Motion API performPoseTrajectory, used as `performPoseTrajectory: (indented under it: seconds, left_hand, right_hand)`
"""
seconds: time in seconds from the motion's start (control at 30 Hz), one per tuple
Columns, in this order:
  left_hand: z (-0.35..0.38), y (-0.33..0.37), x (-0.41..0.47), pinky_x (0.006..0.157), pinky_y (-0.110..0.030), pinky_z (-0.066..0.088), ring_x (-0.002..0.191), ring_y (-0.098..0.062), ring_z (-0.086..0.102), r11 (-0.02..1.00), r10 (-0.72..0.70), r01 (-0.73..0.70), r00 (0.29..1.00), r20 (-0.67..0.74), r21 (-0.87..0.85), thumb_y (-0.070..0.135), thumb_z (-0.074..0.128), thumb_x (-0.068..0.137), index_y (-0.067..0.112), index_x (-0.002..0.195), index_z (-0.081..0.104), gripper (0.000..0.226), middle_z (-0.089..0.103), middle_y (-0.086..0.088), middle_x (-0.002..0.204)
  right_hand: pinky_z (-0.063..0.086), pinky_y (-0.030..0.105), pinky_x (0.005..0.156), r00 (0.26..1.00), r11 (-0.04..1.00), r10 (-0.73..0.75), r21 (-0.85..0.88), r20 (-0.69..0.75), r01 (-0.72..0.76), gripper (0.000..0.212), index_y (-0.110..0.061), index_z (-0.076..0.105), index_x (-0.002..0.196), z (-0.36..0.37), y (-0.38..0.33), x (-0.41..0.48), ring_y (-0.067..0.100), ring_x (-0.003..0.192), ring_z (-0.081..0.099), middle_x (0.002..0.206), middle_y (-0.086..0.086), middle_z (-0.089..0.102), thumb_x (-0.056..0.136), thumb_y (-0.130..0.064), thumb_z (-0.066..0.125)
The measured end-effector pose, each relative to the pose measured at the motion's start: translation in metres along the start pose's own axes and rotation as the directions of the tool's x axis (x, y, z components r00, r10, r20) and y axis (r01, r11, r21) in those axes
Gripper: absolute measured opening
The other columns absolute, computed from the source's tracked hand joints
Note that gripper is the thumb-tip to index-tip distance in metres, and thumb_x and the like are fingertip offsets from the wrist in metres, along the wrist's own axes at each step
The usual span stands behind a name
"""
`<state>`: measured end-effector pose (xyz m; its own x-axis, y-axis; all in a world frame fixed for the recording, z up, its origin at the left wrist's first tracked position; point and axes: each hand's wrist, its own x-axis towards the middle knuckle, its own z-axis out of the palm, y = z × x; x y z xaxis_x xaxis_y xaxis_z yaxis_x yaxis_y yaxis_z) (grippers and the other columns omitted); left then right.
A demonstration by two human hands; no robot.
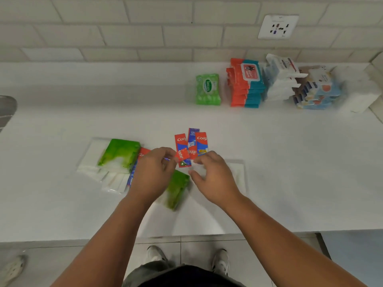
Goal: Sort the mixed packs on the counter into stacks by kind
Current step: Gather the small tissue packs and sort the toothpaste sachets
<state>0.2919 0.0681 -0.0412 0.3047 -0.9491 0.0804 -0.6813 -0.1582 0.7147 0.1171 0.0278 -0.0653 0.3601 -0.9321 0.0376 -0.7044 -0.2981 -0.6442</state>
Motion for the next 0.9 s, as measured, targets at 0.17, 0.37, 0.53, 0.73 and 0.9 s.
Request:
performPoseTrajectory:
  seconds: [0.17,0.37,0.53,0.73,0.9]
  left_hand:
    - [-0.045,-0.067,-0.006,0.074,-0.024,0.045,0.084,-0.014,0.062,0.996,-0.037,0.045,0.995,-0.091,0.081,0.016,0.068,0.093,0.018,0.103,0.072,0.011,0.070,0.005,0.095]
    - [-0.086,-0.147,-0.005,0.082,-0.030,0.042,0.098,-0.030,0.060,0.963,-0.047,0.103,0.974,-0.220,0.251,0.009,0.070,0.090,0.015,0.104,0.073,0.016,0.071,-0.005,0.109]
    - [-0.104,-0.192,0.010,0.088,-0.034,0.043,0.108,-0.034,0.056,0.948,-0.168,0.213,0.966,-0.198,0.237,0.015,0.070,0.091,0.015,0.110,0.072,0.019,0.065,-0.009,0.117]
    - [-0.103,-0.214,0.025,0.098,-0.039,0.045,0.118,-0.037,0.052,0.949,-0.181,0.215,0.970,-0.161,0.231,0.031,0.080,0.084,0.013,0.107,0.073,0.029,0.062,-0.009,0.126]
    - [-0.102,-0.225,0.046,0.102,-0.032,0.034,0.122,-0.028,0.056,0.946,-0.213,0.239,0.967,-0.137,0.218,0.046,0.082,0.077,0.020,0.087,0.070,0.030,0.068,-0.007,0.114]
  right_hand:
    - [0.045,0.036,0.098,0.955,0.968,-0.237,-0.034,0.181,0.247,0.029,-0.015,0.065,0.116,0.046,-0.063,0.015,0.021,0.114,0.051,0.121,0.002,0.059,0.092,-0.032,0.063]
    - [0.035,0.039,0.112,0.888,0.917,-0.376,-0.033,0.265,0.398,0.034,-0.008,0.065,0.123,0.102,-0.116,0.034,0.026,0.129,0.046,0.135,0.009,0.058,0.093,-0.023,0.063]
    - [0.020,0.044,0.120,0.878,0.873,-0.321,-0.248,0.354,0.420,0.051,-0.017,0.046,0.143,0.147,-0.137,0.060,0.031,0.147,0.023,0.157,0.010,0.034,0.094,-0.024,0.058]
    - [0.025,0.045,0.117,0.934,0.872,-0.202,-0.381,0.294,0.308,0.055,-0.022,0.043,0.145,0.162,-0.137,0.090,0.031,0.147,0.022,0.159,0.009,0.029,0.093,-0.012,0.055]
    - [0.025,0.045,0.119,0.953,0.874,-0.109,-0.429,0.282,0.227,0.068,-0.024,0.037,0.149,0.159,-0.132,0.106,0.028,0.151,0.015,0.162,0.007,0.023,0.088,-0.006,0.061]
